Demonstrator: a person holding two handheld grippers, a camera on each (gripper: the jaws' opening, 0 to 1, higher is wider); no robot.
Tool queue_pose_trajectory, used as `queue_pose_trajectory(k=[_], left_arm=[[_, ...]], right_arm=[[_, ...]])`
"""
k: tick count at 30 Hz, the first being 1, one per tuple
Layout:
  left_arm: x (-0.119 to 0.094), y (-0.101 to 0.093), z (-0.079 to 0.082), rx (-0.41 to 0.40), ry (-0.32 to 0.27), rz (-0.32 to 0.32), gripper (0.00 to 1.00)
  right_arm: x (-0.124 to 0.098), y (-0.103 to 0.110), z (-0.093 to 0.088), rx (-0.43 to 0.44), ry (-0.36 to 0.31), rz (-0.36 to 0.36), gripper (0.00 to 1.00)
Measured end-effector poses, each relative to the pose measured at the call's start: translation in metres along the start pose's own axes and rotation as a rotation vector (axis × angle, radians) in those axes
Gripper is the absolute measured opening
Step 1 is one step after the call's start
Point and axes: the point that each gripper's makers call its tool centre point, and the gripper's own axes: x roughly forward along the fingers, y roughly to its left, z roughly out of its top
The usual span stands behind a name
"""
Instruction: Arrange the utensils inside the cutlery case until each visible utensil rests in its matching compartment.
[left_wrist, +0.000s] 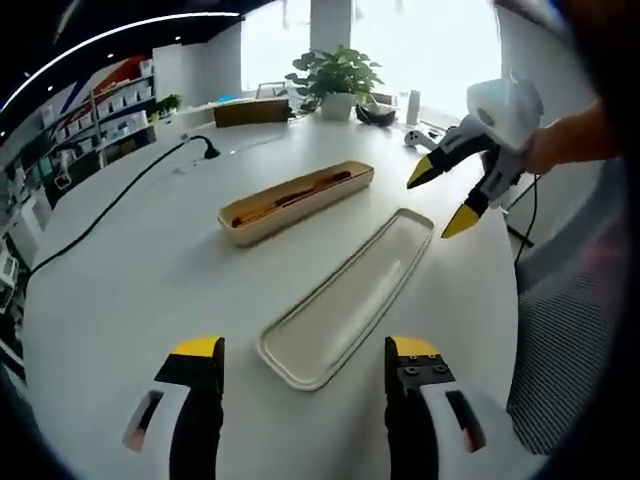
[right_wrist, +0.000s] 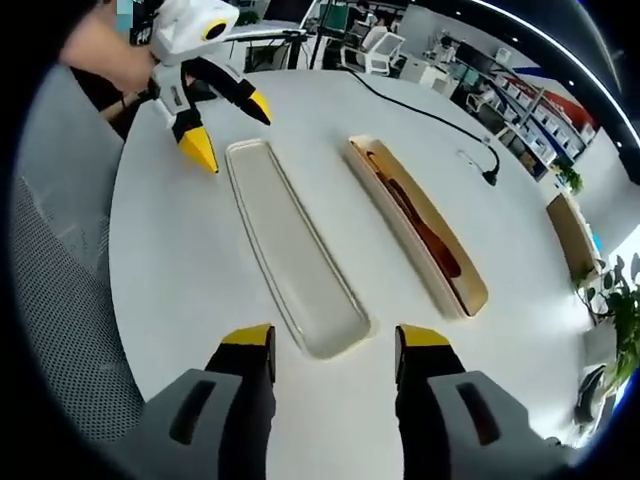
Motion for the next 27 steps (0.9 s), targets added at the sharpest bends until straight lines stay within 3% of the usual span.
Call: queue_pose_trajectory(k=[3, 6, 9, 13, 15, 18, 21, 24, 27], left_arm=[[0.003, -0.012, -0.002, 0.045, 0.015, -0.051, 0.67], [0.005, -0.012, -0.007, 0.109, 0.041, -0.04, 0.66], [0.007, -0.012, -0.006, 0.109, 0.036, -0.048, 0.66], [0.008, -0.008, -0.001, 0.135, 0.028, -0.044, 0.52], [0.009, -0.008, 0.004, 0.077, -0.003, -0.059, 0.57], [0.01, -0.006, 0.002, 0.13, 0.013, -0.055, 0.58], [0.013, -0.015, -0.001, 0.107, 0.02, -0.087, 0.6], [0.014, -0.014, 0.0, 0.086, 0.013, -0.074, 0.61], [0.015, -0.015, -0.002, 0.117, 0.026, -0.068, 0.61]], right_arm=[[0.006, 0.004, 0.0, 0.017, 0.005, 0.038, 0.43], [0.009, 0.01, 0.001, 0.007, 0.012, 0.056, 0.37], [0.013, 0.009, 0.002, -0.027, 0.023, 0.037, 0.45], [0.015, 0.009, 0.0, -0.049, 0.034, 0.043, 0.41], [0.016, 0.009, -0.003, -0.039, 0.043, 0.053, 0.38], [0.016, 0.008, -0.001, 0.039, 0.023, 0.053, 0.4], [0.018, 0.01, 0.004, 0.113, -0.02, 0.057, 0.45], [0.021, 0.009, -0.003, 0.052, 0.016, 0.043, 0.44], [0.021, 0.01, 0.0, 0.058, 0.006, 0.06, 0.45]])
